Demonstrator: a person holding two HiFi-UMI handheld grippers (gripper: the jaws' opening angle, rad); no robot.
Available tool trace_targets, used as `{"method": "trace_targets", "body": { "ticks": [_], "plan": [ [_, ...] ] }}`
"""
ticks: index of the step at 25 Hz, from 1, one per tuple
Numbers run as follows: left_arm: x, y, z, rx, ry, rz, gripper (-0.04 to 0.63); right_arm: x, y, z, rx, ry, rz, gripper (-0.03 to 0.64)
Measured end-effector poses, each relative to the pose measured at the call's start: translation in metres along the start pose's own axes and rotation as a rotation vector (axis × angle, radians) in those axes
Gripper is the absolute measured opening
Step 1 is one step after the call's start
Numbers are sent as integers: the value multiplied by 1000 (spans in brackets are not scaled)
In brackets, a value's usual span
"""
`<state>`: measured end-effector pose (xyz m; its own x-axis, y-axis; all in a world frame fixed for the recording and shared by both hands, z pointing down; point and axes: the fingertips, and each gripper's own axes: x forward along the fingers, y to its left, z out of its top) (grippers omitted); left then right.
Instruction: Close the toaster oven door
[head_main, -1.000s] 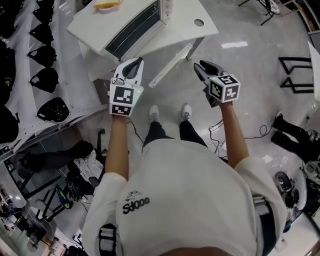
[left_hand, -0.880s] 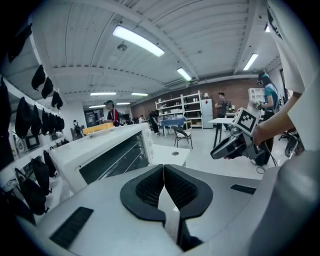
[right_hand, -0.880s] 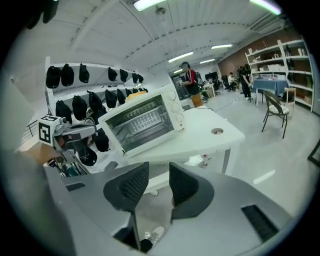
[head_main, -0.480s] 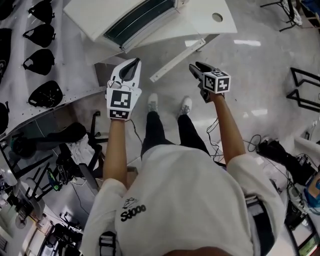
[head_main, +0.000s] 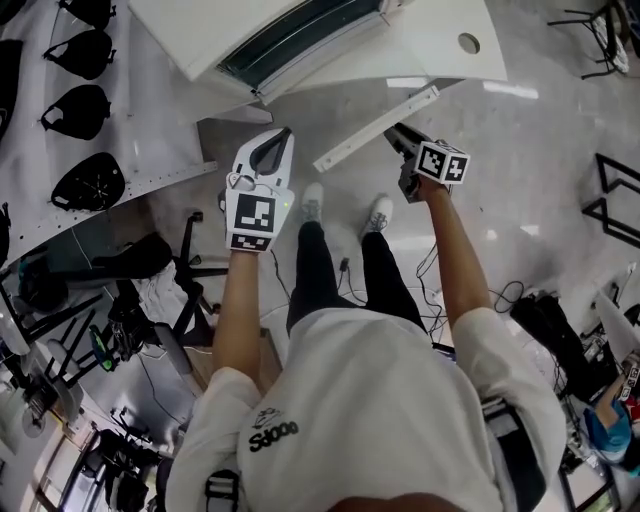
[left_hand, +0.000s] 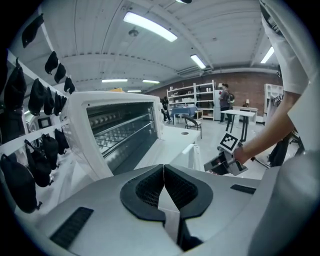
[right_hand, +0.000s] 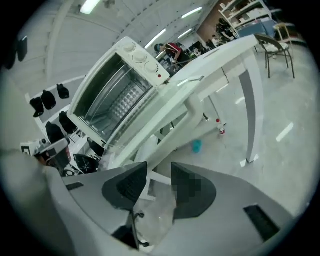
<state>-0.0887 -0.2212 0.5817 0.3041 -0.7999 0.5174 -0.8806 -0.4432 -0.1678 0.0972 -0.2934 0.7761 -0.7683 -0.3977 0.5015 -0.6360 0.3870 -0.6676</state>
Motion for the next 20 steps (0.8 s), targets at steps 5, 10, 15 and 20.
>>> {"method": "trace_targets", "body": {
  "ticks": [5,10,15,20],
  "plan": [
    [2,4,-8,-11,5,-4,18,1,0,0,159,-80,138,137],
    [4,5,-12,-13,15,-12,18,7,15,1,233,-96,255,137],
    [6,6,-11,-8,17,-20,18,12,13,-2,283,-114,238,131],
    [1,12,-9,-5,14,-18,18,11,13,-3,303,-124,215,89]
  ]
}}
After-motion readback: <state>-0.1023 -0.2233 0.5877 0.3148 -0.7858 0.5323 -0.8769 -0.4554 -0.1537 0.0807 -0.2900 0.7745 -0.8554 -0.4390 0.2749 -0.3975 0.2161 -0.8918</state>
